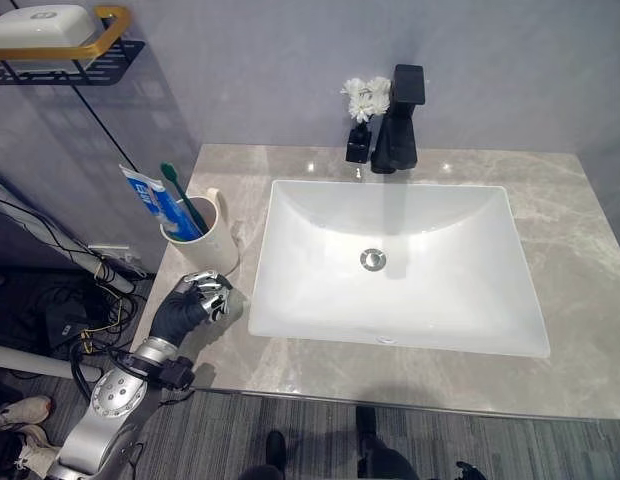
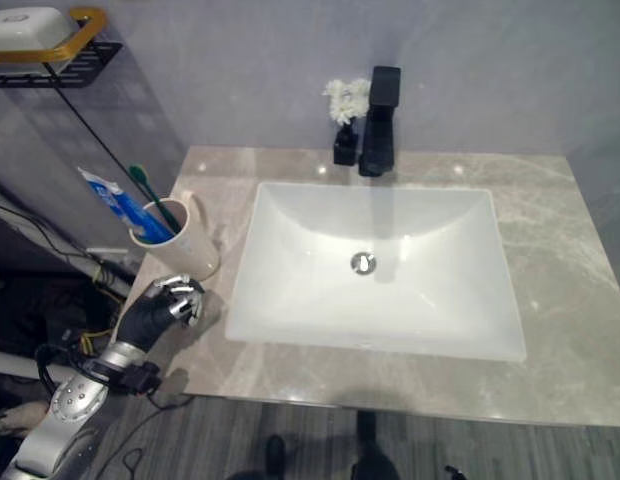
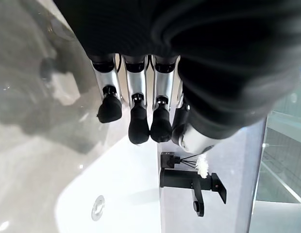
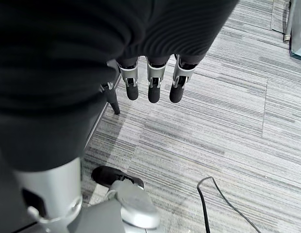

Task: Put brush and paste in cup on sink, flatten towel.

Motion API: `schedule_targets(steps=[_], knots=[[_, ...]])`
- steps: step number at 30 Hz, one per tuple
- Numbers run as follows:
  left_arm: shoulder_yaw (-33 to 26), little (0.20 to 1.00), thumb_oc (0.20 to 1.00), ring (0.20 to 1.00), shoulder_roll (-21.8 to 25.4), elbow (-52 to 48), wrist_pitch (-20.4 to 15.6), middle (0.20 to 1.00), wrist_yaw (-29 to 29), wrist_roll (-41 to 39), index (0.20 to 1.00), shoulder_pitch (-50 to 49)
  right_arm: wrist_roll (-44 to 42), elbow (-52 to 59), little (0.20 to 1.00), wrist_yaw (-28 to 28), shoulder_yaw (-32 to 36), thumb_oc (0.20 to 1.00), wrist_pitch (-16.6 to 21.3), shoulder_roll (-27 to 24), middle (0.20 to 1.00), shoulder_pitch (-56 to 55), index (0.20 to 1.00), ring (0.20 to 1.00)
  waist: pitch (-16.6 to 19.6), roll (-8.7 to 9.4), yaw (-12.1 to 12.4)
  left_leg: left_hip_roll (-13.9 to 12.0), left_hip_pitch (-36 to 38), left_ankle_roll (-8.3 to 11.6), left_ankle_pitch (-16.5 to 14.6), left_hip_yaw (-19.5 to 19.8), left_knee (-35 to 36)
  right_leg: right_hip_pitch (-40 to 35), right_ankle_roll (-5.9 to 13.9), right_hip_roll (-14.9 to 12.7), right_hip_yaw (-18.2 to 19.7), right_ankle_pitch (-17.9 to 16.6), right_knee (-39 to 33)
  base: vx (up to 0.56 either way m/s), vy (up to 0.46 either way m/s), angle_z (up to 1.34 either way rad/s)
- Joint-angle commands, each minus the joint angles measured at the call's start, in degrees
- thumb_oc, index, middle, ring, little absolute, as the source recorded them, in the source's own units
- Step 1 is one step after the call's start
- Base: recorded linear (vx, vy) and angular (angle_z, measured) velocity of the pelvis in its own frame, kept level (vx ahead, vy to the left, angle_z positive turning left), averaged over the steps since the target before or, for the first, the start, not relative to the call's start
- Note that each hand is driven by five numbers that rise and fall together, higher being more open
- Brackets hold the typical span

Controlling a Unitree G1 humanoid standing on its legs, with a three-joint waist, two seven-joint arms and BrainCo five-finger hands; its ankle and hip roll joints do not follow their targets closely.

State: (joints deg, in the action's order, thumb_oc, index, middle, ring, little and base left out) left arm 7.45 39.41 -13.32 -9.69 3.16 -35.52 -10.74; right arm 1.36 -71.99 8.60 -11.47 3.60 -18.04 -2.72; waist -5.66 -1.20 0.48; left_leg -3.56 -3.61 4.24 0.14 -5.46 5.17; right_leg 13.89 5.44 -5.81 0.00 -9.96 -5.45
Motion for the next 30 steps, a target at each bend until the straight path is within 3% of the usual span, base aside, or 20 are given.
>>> schedule_targets(steps=[1, 12, 30], knots=[[-3.1, 0.2, 0.2, 0.2, -0.17, -3.13, -2.04, 0.2, -1.5, -0.02, 0.2, 1.12, 0.36, 0.41, 1.0, 0.73, -2.22, 1.0, -0.19, -0.46, 1.0, 2.0, 1.0, 1.0, -1.41, 2.85, -0.75, 0.51, -2.94, -0.47, -0.05, 2.98, -2.1, -1.09, 4.63, -3.53, 1.06, 0.59, 0.45, 0.01, -0.044, -0.05], [-5.33, 0.2, 0.2, 0.2, -1.58, -0.75, -2.56, 0.2, -4.16, 3.12, 0.2, 2.98, -0.2, 0.3, 1.0, 1.08, -2.29, 1.0, -0.1, -0.24, 1.0, 1.49, 1.0, 1.0, -1.64, 3.57, -1.06, -0.62, -3.32, 0.14, 0.8, 2.68, -0.92, -0.22, 4.5, -2.68, 1.05, 0.82, 0.45, 0.0, -0.02, -0.01], [-6.27, 0.2, 0.2, 0.2, -0.93, 5.53, -4.7, 0.2, -10.33, 8.79, 0.2, 15.05, -0.81, 2.39, 1.0, 0.87, -4.03, 1.0, 0.31, -0.27, 1.0, 1.22, 1.0, 1.0, -2.17, 4.63, -2.77, -1.8, -4.84, 1.06, 1.5, 1.86, -0.24, 1.82, 4.29, -1.95, 1.25, 0.67, 0.45, 0.0, -0.006, -0.02]])
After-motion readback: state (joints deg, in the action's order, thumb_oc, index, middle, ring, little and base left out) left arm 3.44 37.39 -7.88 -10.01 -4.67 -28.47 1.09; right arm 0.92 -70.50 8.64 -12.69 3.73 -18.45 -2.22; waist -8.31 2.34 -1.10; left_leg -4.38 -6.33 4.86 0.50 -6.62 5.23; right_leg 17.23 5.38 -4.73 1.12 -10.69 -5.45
